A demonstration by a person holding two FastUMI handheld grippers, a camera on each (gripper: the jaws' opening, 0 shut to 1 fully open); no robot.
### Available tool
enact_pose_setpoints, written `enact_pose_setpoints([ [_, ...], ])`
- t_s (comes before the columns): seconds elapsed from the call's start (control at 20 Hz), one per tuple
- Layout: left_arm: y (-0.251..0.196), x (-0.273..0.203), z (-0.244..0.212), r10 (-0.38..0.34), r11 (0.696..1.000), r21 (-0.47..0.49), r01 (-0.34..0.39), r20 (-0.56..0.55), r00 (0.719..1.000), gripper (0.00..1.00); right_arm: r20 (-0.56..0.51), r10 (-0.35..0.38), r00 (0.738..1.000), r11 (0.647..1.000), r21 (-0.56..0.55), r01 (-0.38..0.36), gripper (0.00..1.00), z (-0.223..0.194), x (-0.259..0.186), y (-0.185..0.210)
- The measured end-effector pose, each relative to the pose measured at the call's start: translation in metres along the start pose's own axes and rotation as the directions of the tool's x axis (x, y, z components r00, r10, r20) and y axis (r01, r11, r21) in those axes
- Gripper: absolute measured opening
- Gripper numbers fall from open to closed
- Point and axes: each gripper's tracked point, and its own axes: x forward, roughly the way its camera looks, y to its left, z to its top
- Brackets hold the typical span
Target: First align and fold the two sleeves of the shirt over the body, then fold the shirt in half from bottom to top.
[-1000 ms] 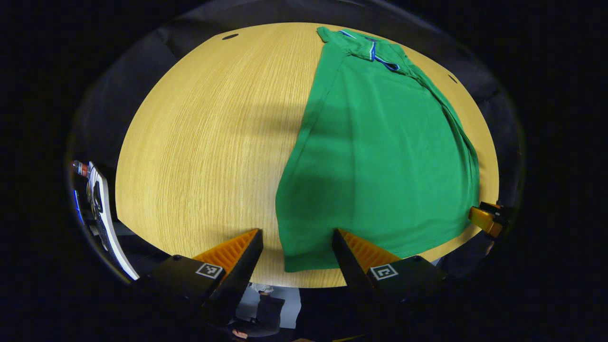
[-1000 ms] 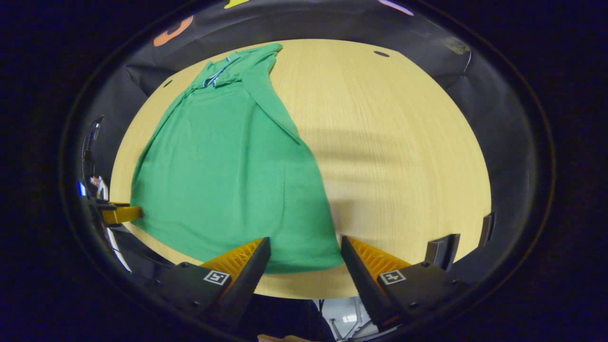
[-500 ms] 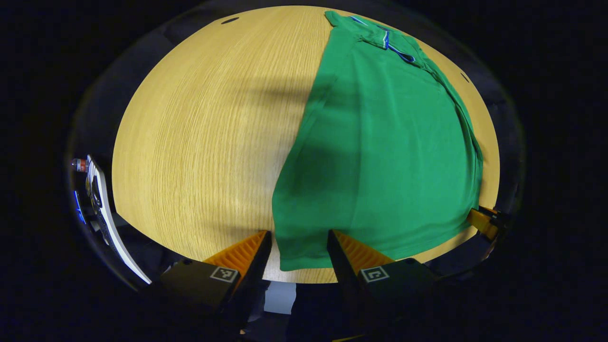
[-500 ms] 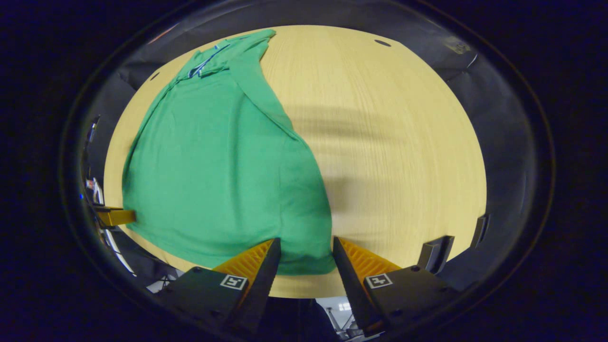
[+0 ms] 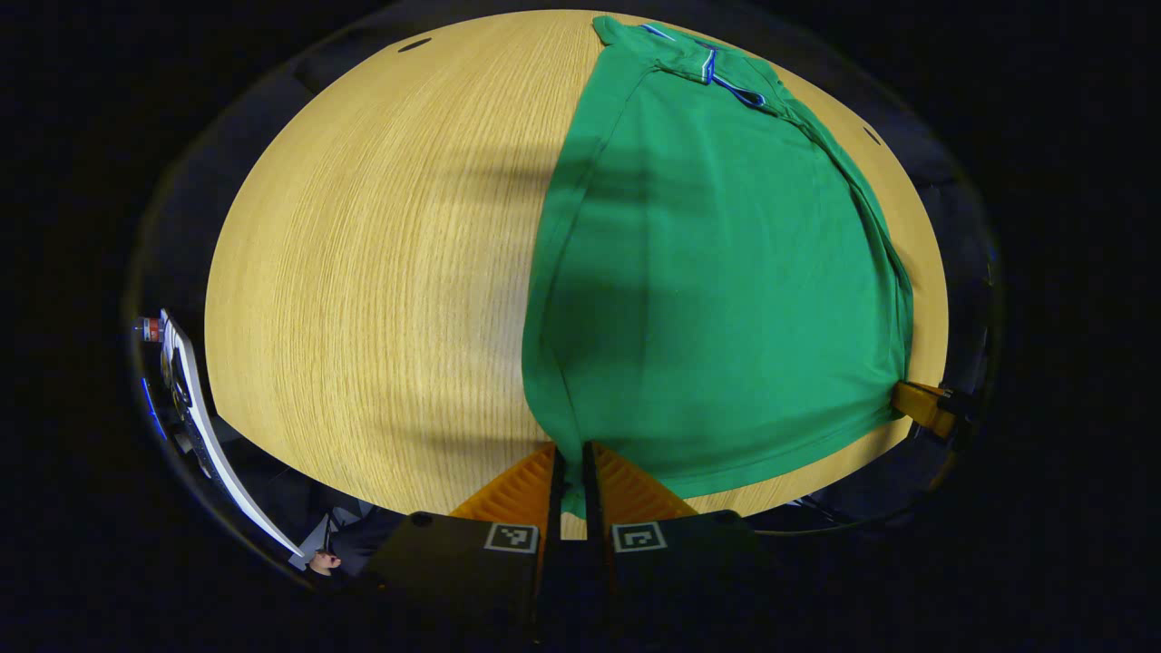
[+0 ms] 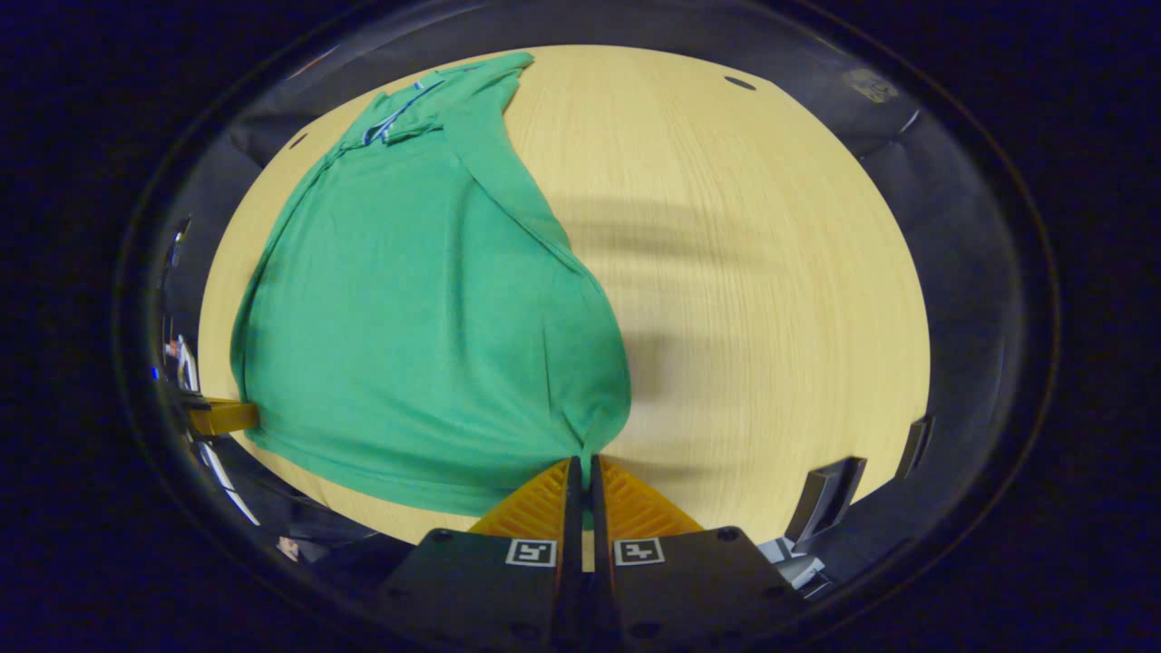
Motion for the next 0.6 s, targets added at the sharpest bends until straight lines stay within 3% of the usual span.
enact_pose_setpoints([
  [0.05, -0.002, -0.005, 0.005, 0.0, 1.0, 0.001, 0.0, 0.007, 1.0, 0.09, -0.004, 0.001, 1.0, 1.0, 0.0, -0.001, 0.08, 0.0, -0.001, 0.0],
  [0.15, -0.006, -0.012, 0.016, -0.002, 1.0, -0.001, 0.002, 0.019, 1.0, 0.05, -0.002, 0.013, 1.0, 0.999, -0.032, -0.013, 0.08, 0.0, -0.002, 0.001],
  [0.25, -0.01, -0.02, 0.029, -0.015, 1.0, -0.005, 0.015, 0.027, 1.0, 0.04, 0.002, 0.054, 0.999, 0.997, -0.056, -0.053, 0.05, -0.001, -0.002, 0.006],
  [0.35, -0.012, -0.031, 0.042, -0.01, 1.0, -0.006, 0.011, 0.044, 0.999, 0.03, -0.011, 0.085, 0.996, 0.996, -0.037, -0.086, 0.08, -0.008, -0.002, 0.006],
  [0.4, -0.015, -0.037, 0.048, -0.01, 1.0, -0.002, 0.01, 0.048, 0.999, 0.04, -0.012, 0.089, 0.996, 0.996, -0.03, -0.089, 0.05, -0.008, -0.003, 0.004],
  [0.55, -0.029, -0.059, 0.072, -0.012, 1.0, 0.022, 0.011, 0.063, 0.998, 0.04, -0.002, 0.083, 0.997, 0.996, -0.016, -0.083, 0.08, -0.007, -0.009, -0.001],
  [0.6, -0.034, -0.07, 0.085, -0.011, 0.999, 0.035, 0.009, 0.075, 0.997, 0.04, -0.008, 0.082, 0.997, 0.997, -0.015, -0.082, 0.02, -0.008, -0.006, 0.0],
])
